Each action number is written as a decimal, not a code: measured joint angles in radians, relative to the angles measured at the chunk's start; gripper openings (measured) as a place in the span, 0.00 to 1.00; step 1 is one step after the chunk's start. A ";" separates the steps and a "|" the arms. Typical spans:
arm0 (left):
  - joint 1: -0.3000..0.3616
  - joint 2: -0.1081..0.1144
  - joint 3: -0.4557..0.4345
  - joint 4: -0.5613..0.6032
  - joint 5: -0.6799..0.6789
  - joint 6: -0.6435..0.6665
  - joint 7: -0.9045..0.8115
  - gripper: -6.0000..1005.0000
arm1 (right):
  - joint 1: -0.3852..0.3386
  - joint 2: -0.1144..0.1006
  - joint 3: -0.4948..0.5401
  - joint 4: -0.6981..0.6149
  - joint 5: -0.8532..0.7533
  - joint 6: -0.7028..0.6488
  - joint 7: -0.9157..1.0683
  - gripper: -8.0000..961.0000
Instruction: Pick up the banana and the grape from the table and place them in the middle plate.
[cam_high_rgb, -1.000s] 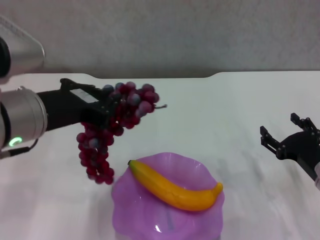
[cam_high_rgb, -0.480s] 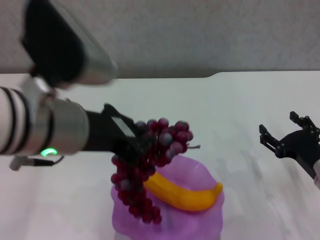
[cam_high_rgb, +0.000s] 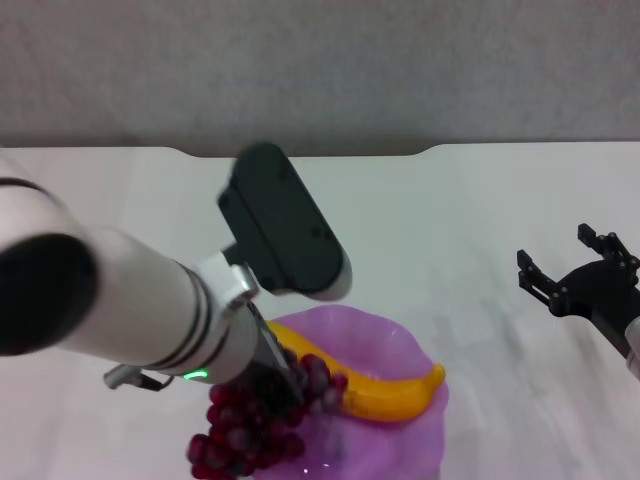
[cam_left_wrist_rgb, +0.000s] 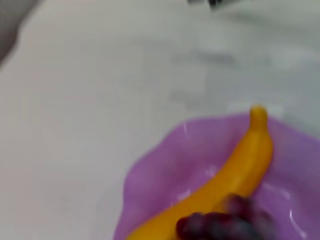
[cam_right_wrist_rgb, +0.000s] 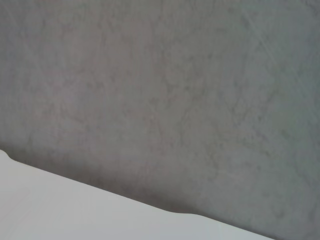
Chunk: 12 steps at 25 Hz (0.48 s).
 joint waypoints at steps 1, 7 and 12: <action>-0.019 -0.001 0.013 -0.036 0.001 0.007 -0.010 0.15 | 0.000 0.000 0.000 -0.001 0.000 0.000 0.000 0.92; -0.043 -0.004 0.052 -0.096 0.003 0.065 -0.042 0.19 | 0.001 0.000 0.000 -0.002 0.000 0.000 0.000 0.92; -0.026 -0.002 0.071 -0.056 0.010 0.097 -0.048 0.24 | 0.001 0.000 0.000 -0.003 0.003 0.003 0.000 0.92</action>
